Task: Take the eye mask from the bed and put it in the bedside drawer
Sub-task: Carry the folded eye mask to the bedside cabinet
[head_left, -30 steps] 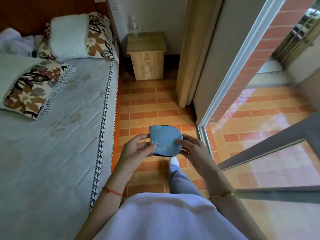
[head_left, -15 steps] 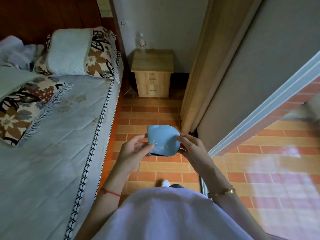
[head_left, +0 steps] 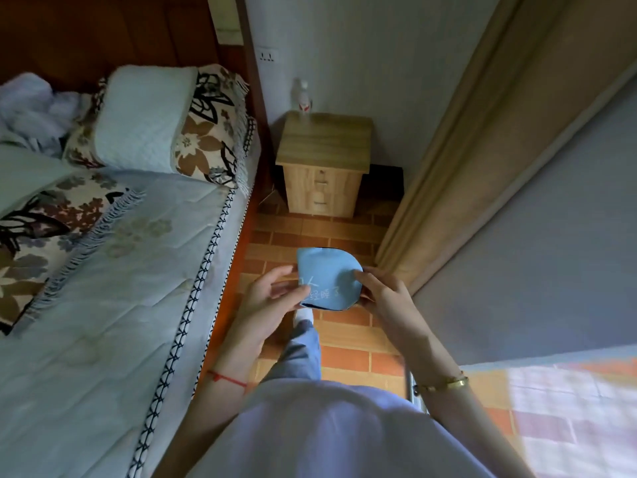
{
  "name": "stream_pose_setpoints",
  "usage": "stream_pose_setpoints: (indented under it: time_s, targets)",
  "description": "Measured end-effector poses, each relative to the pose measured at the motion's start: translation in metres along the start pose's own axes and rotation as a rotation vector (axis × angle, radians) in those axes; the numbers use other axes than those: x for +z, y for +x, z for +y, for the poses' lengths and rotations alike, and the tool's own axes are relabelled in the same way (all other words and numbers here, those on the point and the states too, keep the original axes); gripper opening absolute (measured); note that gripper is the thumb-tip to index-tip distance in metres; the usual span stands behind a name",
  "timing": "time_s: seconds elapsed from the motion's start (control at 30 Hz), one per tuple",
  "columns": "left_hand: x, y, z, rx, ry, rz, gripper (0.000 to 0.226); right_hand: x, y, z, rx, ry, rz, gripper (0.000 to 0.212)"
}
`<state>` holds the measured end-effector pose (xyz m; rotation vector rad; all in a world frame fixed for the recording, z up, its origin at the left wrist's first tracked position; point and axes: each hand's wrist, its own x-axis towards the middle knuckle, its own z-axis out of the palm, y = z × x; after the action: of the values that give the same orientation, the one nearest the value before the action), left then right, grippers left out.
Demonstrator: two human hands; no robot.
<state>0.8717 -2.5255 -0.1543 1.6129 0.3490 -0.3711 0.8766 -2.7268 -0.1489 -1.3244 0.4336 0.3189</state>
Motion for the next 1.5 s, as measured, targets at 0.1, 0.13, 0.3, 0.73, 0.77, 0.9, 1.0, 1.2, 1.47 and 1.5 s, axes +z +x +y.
stream_pose_setpoints:
  time_s: [0.1,0.13,0.3,0.73,0.77,0.9,1.0,1.2,1.47,1.5]
  targets:
    - [-0.007,0.048,0.022,-0.001,-0.012,-0.007,0.057,0.013,0.047,-0.02,0.014,0.012,0.014,0.021]
    - [-0.009,0.062,0.031,0.001,-0.018,-0.003,0.056,0.018,0.062,-0.028,0.015,0.014,0.016,0.02]
    - [-0.022,0.136,0.083,0.038,0.0,0.005,0.048,0.046,0.135,-0.075,-0.004,0.01,0.052,0.018]
    - [-0.018,0.289,0.16,-0.024,-0.027,-0.102,0.034,0.055,0.268,-0.146,0.012,0.075,0.148,0.011]
    - [-0.014,0.3,0.165,-0.027,-0.04,-0.098,0.033,0.053,0.278,-0.151,0.015,0.066,0.136,0.012]
    - [0.0,0.339,0.183,-0.031,-0.04,-0.126,0.038,0.042,0.323,-0.171,0.038,0.053,0.117,0.013]
    - [0.01,0.369,0.194,-0.025,-0.035,-0.123,0.034,0.037,0.357,-0.187,0.062,0.024,0.105,0.012]
    - [0.024,0.425,0.196,-0.039,-0.05,-0.096,0.03,0.027,0.414,-0.198,0.103,-0.015,0.088,0.01]
    - [0.04,0.491,0.148,-0.081,-0.032,-0.114,0.031,0.008,0.478,-0.157,0.152,0.014,0.121,0.017]
    - [0.041,0.499,0.139,-0.081,-0.026,-0.113,0.031,0.007,0.488,-0.147,0.166,0.019,0.116,0.016]
